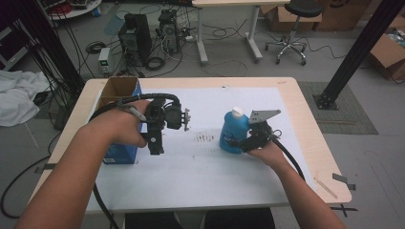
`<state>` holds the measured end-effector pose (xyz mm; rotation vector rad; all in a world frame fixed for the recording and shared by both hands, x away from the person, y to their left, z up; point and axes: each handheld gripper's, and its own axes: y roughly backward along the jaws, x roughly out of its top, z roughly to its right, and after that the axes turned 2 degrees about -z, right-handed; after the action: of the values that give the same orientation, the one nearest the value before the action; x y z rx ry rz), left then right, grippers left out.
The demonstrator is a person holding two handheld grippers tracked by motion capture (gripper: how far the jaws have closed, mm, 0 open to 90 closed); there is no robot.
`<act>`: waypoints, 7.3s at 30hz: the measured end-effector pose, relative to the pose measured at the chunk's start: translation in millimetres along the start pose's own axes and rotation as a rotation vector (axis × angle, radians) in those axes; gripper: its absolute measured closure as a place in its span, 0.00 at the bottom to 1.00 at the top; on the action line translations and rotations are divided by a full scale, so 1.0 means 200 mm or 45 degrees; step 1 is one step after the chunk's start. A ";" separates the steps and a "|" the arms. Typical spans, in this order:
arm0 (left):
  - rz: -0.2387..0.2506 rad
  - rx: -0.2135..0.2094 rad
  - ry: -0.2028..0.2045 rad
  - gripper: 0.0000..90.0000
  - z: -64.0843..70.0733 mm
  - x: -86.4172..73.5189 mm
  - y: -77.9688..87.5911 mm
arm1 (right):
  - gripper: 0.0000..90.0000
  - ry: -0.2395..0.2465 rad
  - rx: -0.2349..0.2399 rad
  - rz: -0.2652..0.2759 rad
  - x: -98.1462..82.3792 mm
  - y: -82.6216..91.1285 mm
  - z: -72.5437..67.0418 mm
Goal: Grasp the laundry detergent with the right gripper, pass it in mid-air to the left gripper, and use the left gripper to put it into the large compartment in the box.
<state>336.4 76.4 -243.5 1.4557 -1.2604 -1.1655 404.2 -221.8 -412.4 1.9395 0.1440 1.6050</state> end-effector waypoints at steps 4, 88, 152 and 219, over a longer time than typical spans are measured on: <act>-0.003 0.000 0.002 0.00 0.00 -0.01 0.00 | 0.15 -0.006 -0.003 0.004 0.00 0.00 0.00; 0.010 0.024 -0.023 0.00 -0.01 0.04 0.05 | 0.54 0.291 0.256 0.002 0.27 0.12 -0.18; 0.056 -0.094 -0.054 0.00 0.10 0.17 -0.04 | 0.52 0.382 0.494 -0.024 0.39 -0.46 -0.59; 0.018 -0.078 -0.028 0.31 0.13 0.18 -0.04 | 0.52 0.423 0.514 0.016 0.43 -0.49 -0.63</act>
<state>313.7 41.7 -260.6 1.3905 -1.2381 -1.2033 339.6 -56.2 -378.7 1.9380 0.6340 2.0182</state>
